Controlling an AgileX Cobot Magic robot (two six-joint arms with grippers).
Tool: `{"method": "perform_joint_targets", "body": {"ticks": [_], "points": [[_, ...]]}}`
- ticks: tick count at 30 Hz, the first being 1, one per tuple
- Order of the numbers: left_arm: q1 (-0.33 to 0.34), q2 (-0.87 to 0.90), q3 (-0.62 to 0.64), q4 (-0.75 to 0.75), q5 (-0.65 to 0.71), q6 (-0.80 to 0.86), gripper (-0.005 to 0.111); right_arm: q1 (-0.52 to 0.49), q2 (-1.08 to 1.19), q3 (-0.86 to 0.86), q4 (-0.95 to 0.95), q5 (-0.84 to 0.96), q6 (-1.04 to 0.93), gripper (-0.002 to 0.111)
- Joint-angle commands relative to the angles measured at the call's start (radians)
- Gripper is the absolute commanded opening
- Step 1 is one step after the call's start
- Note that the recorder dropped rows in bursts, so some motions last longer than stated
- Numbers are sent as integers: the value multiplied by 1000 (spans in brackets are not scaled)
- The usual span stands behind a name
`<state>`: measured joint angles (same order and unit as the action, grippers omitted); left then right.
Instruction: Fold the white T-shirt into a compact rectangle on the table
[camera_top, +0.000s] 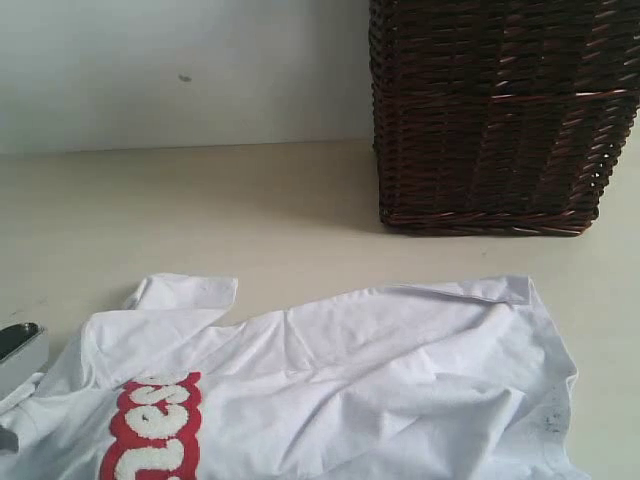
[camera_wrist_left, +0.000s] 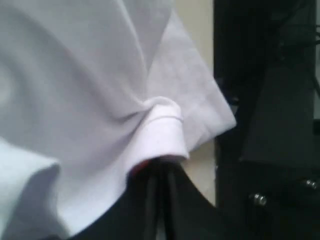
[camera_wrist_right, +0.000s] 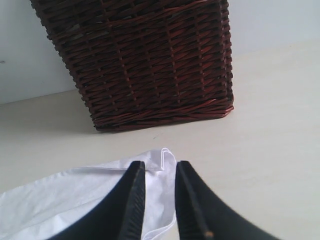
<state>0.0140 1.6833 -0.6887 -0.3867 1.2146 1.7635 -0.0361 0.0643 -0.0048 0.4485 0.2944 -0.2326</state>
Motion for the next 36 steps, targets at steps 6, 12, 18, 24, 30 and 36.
{"method": "perform_joint_targets", "body": {"ticks": [6, 12, 18, 24, 30, 36], "points": [[-3, -33, -59, -42, 6, -114, 46, 1, 2, 5, 1, 0, -1, 23], [-2, -174, -186, -10, 6, -186, 69, 1, 2, 5, 1, 0, -1, 23], [-28, -167, -245, -288, -221, 21, 60, 1, 2, 5, 1, 0, -1, 23], [-171, 73, -245, -602, -645, 272, 47, 1, 2, 5, 1, 0, -1, 23], [-256, 258, -296, -594, -736, 334, 47, 1, 2, 5, 1, 0, -1, 23], [-269, 328, -358, -548, -773, 285, 47, 1, 2, 5, 1, 0, -1, 23]]}}
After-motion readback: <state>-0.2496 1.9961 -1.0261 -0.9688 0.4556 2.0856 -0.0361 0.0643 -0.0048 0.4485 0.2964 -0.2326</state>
